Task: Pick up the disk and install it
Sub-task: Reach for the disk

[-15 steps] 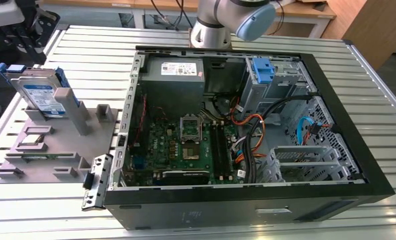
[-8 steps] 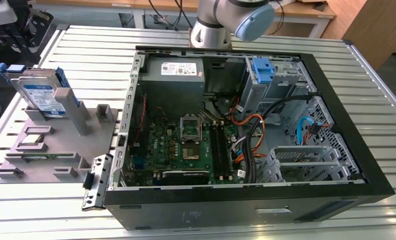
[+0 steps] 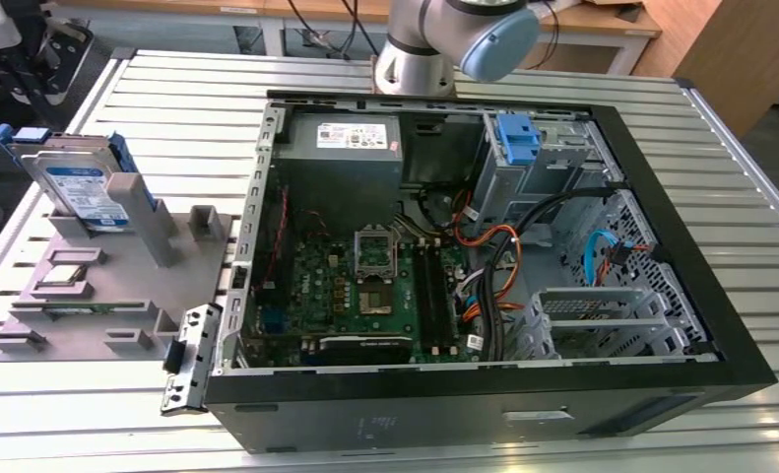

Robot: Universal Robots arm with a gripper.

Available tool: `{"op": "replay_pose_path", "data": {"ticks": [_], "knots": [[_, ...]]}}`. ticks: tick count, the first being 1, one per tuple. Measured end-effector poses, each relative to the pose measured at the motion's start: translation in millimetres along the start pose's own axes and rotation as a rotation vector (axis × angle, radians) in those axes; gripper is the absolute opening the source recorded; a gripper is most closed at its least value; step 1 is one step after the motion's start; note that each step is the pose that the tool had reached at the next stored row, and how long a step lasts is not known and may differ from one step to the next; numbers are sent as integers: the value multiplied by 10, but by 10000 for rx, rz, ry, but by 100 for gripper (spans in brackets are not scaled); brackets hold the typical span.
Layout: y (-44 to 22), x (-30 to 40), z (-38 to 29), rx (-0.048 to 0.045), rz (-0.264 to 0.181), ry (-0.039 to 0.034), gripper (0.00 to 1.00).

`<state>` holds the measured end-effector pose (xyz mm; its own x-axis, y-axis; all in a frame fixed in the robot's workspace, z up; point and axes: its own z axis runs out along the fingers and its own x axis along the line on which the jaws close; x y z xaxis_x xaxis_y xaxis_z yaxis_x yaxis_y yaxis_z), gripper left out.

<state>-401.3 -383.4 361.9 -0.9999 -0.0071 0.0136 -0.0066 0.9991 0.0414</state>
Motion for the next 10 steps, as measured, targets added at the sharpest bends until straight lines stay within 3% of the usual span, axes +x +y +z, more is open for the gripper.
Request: {"op": "replay_pose_path", "data": {"ticks": [10], "knots": [[17, 83, 33, 1, -47, 2, 11]]}}
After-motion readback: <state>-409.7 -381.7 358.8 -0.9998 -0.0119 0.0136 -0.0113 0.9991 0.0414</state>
